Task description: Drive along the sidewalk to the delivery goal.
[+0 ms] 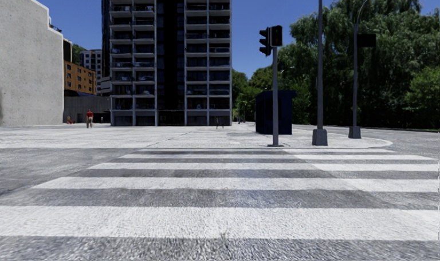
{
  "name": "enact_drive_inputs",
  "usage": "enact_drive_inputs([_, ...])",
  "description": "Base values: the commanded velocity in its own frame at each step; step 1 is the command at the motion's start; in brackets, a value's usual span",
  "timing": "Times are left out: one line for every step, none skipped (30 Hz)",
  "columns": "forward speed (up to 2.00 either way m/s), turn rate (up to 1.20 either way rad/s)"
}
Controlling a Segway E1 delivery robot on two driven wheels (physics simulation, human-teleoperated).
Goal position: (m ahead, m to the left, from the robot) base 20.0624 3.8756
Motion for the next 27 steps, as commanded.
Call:
enact_drive_inputs([2.0,0.0])
enact_drive_inputs([2.0,0.0])
enact_drive_inputs([2.0,0.0])
enact_drive_inputs([2.0,0.0])
enact_drive_inputs([2.0,0.0])
enact_drive_inputs([2.0,0.0])
enact_drive_inputs([2.0,0.0])
enact_drive_inputs([2.0,0.0])
enact_drive_inputs([2.0,0.0])
enact_drive_inputs([2.0,0.0])
enact_drive_inputs([2.0,0.0])
enact_drive_inputs([2.0,0.0])
enact_drive_inputs([2.0,0.0])
enact_drive_inputs([2.0,0.0])
enact_drive_inputs([2.0,0.0])
enact_drive_inputs([2.0,0.0])
enact_drive_inputs([2.0,0.0])
enact_drive_inputs([2.0,0.0])
enact_drive_inputs([2.0,0.0])
enact_drive_inputs([2.0,0.0])
enact_drive_inputs([2.0,0.0])
enact_drive_inputs([2.0,0.0])
enact_drive_inputs([2.0,0.0])
enact_drive_inputs([2.0,0.0])
enact_drive_inputs([2.0,0.0])
enact_drive_inputs([2.0,0.0])
enact_drive_inputs([2.0,0.0])
